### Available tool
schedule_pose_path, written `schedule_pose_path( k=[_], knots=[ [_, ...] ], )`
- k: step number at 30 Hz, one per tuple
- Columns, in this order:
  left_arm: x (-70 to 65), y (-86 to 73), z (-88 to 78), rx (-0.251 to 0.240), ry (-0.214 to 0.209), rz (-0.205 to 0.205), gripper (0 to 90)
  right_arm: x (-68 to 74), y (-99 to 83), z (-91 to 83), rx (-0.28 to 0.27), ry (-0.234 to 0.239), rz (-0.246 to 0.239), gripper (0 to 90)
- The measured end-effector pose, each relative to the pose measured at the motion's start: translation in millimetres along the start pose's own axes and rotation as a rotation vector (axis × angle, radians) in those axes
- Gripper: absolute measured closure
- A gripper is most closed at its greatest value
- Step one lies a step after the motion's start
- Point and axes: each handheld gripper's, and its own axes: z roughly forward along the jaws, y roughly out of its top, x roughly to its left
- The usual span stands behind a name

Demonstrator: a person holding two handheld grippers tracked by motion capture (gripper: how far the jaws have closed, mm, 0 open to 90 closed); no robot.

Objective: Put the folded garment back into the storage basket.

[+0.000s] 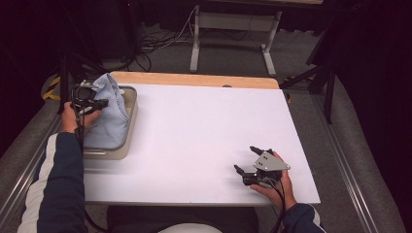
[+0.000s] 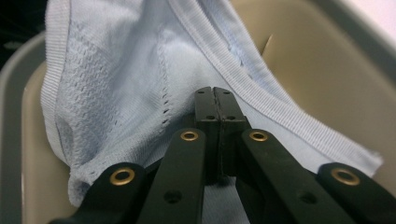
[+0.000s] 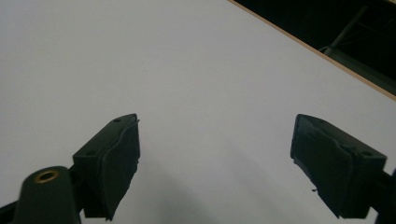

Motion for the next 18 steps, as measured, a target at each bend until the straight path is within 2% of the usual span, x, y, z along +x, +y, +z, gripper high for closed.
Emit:
schedule_pose_path(
  k=[3,8,10,13,15,18],
  knots=[
    [-1.3,-0.4,4.7,0.024,0.002,0.004,90.0,0.8,0.5,0.3,0.001,0.002,-0.005,16.9],
    [-5.4,-1.3,11.0,0.084,0.011,0.036,90.0,3.4,2.4,-0.5,-0.003,0.003,-0.017,17.2],
    [-6.0,-1.5,12.1,0.092,0.013,0.042,90.0,4.0,2.8,-1.0,-0.005,0.003,-0.022,17.2],
    [-7.4,-2.3,16.9,0.13,-0.005,0.049,90.0,3.8,2.8,-1.6,-0.005,0.001,-0.025,17.2],
    [-9.4,-2.5,18.8,0.15,0.008,0.066,90.0,3.7,2.7,-1.7,-0.006,0.0,-0.023,17.3],
    [-11.0,-3.3,21.4,0.174,-0.003,0.082,90.0,3.8,2.6,-1.6,-0.003,-0.002,-0.029,17.2]
  ],
)
